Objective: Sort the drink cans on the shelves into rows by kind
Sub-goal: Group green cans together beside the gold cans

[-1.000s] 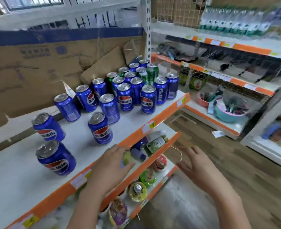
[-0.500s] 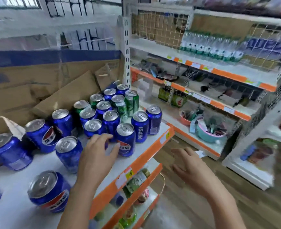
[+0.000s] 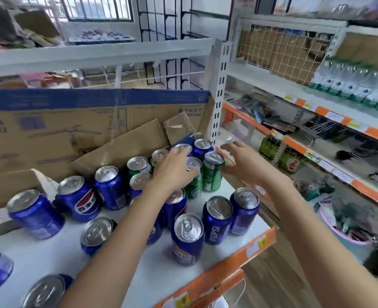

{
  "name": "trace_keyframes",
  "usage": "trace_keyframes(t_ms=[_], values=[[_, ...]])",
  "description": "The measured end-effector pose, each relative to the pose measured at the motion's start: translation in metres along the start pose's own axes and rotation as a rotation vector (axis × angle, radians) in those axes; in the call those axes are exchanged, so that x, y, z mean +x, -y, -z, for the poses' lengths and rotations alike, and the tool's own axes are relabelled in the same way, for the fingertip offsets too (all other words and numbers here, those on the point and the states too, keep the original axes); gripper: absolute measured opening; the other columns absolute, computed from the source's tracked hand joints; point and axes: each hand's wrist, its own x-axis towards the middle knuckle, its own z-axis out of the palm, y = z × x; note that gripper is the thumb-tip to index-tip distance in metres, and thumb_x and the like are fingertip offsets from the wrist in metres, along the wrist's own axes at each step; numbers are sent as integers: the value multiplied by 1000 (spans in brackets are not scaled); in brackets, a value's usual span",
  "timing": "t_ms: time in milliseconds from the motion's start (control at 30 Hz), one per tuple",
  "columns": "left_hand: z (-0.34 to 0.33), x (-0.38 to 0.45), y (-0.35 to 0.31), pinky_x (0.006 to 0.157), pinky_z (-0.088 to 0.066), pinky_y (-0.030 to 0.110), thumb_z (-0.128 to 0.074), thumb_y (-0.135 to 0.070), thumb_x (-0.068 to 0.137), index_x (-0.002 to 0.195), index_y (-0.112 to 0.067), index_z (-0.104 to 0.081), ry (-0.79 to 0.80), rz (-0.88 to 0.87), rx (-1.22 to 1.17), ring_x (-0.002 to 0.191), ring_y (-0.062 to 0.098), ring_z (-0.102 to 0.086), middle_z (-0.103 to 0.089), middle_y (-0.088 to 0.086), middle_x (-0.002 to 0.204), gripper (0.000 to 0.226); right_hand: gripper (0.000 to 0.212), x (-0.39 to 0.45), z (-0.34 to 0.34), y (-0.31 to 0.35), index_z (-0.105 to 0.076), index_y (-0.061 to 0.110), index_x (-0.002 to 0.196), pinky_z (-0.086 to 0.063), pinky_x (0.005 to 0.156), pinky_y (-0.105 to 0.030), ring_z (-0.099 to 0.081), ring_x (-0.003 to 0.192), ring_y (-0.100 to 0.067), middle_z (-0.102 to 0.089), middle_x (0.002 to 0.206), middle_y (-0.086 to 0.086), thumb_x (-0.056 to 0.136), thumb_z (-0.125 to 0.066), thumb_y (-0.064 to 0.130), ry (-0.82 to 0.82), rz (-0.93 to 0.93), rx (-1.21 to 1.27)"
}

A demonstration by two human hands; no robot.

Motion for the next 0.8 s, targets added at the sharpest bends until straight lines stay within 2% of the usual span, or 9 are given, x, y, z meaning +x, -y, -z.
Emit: trace_keyframes(t_ms=[133, 267, 367, 467, 567, 633, 733, 800], values=[[-16, 16, -2, 90, -41, 41, -56, -43, 88, 128, -5, -42, 79, 45, 125, 117, 32, -47, -40, 13, 134, 57, 72, 52, -25, -20, -37, 7, 135, -42, 88, -30, -48, 117, -31, -39, 137, -15, 79, -69, 39, 191, 21, -141], [-27, 21, -9, 79, -47, 40, -62, -44, 83, 135, -3, -27, 76, 116, 170, 109, 35, -54, -53, 15, 119, 75, 84, 71, -44, -28, -26, 2, 137, -45, 93, -38, -47, 120, -34, -42, 135, -18, 78, -71, 41, 135, 92, -217], [-31, 25, -17, 69, -39, 37, -67, -53, 78, 143, -3, -12, 57, 194, 194, 106, 34, -56, -59, 15, 113, 98, 94, 69, -49, -34, -12, 5, 143, -48, 83, -38, -54, 113, -31, -50, 130, -15, 78, -71, 41, 112, 118, -86], [-34, 27, -21, 64, -40, 35, -72, -51, 74, 137, -6, -20, 4, 270, 137, 100, 33, -58, -62, 12, 106, 93, 80, 67, -52, -45, -24, 10, 130, -40, 66, -31, -59, 100, -30, -58, 117, -14, 74, -75, 36, 76, 138, 99], [-31, 21, -26, 72, -48, 40, -78, -41, 69, 128, -8, -31, -97, 317, 15, 102, 33, -55, -59, 14, 108, 82, 55, 63, -31, -52, -37, 14, 105, -42, 68, -33, -57, 91, -26, -60, 109, -11, 71, -76, 34, 19, 153, 188], [-23, 12, -33, 80, -47, 39, -78, -35, 67, 124, -10, -40, -231, 320, -103, 107, 30, -52, -54, 11, 114, 74, 50, 57, -10, -52, -47, 12, 105, -41, 70, -31, -51, 88, -20, -57, 106, -8, 70, -75, 33, -52, 224, 220], [1, -17, -47, 78, -38, 27, -81, -33, 65, 116, -16, -53, -483, 307, -249, 101, 13, -48, -50, -2, 111, 60, 56, 36, 20, -39, -50, 14, 113, -43, 75, -26, -50, 95, -17, -50, 105, -1, 67, -78, 30, -156, 370, 382], [20, -49, -57, 72, -34, 14, -83, -32, 63, 111, -20, -57, -627, 293, -301, 95, 5, -47, -51, -6, 107, 56, 54, 15, 33, -25, -49, 22, 110, -38, 72, -10, -48, 97, -11, -49, 102, 6, 66, -80, 27, -196, 470, 500]])
